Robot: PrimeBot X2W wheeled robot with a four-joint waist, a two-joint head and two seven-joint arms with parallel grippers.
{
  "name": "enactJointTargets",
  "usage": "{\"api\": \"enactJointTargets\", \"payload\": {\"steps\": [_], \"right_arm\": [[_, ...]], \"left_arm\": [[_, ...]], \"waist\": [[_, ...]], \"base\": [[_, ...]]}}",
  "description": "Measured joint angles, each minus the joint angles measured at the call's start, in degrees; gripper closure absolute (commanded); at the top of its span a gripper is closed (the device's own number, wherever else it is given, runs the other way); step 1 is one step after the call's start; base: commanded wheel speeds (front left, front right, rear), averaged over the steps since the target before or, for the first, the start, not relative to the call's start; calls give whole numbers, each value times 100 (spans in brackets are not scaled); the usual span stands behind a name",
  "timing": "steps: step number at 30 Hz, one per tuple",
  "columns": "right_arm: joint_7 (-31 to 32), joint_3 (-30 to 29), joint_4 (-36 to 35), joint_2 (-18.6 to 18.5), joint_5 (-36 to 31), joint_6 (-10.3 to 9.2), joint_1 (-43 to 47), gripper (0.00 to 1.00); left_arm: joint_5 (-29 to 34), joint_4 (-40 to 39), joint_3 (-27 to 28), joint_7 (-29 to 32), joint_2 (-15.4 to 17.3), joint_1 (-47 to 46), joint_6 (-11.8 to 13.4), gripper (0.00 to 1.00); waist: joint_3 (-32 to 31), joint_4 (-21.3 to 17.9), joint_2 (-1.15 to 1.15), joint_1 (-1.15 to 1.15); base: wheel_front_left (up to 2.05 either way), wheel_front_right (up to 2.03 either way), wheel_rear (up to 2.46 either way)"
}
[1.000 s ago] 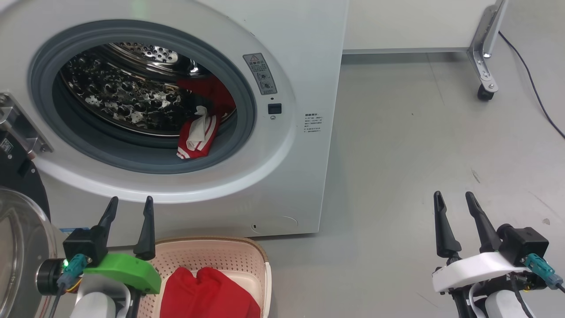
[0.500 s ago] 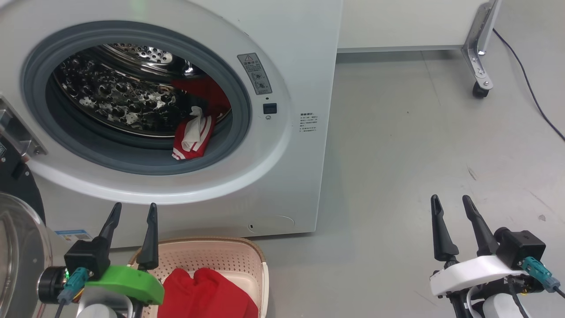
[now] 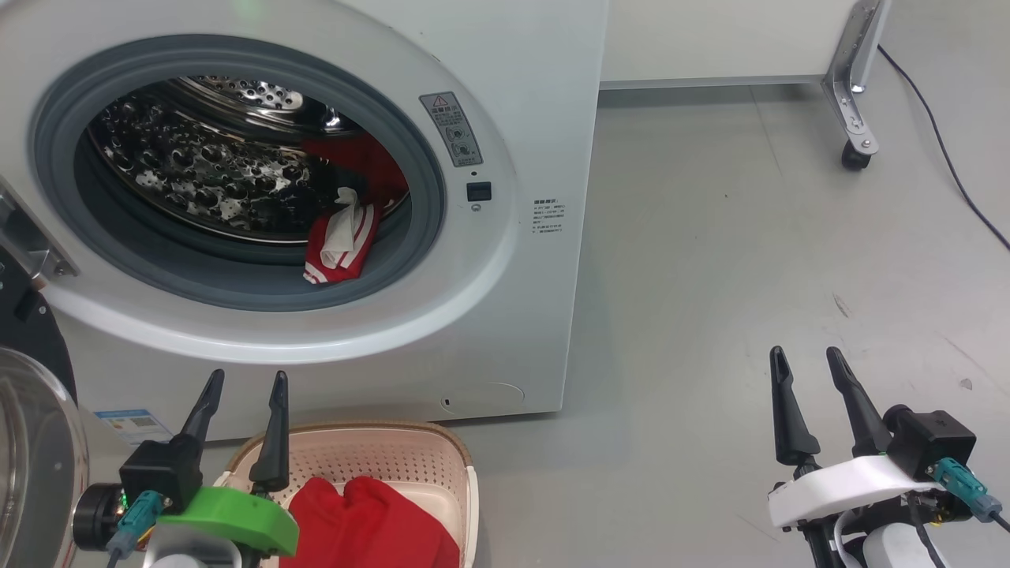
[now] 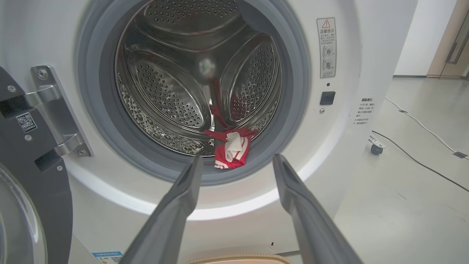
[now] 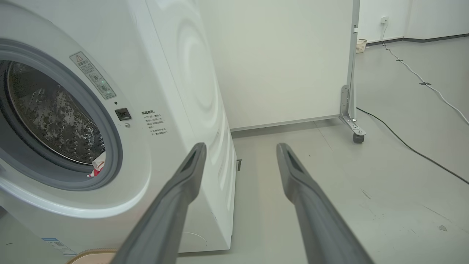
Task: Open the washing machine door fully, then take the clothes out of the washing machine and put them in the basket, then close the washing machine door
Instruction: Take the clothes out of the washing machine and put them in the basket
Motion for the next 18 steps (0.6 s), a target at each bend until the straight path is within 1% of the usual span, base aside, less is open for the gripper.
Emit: {"api": "enactJointTargets", "payload": {"steps": [18], "right_arm": [[0, 46, -8, -1, -33, 0, 0, 0]], "left_arm": [[0, -170, -76, 0, 0, 136, 1, 0]], "waist": [[60, -21, 0, 0]], "base": [[0, 0, 0]]}}
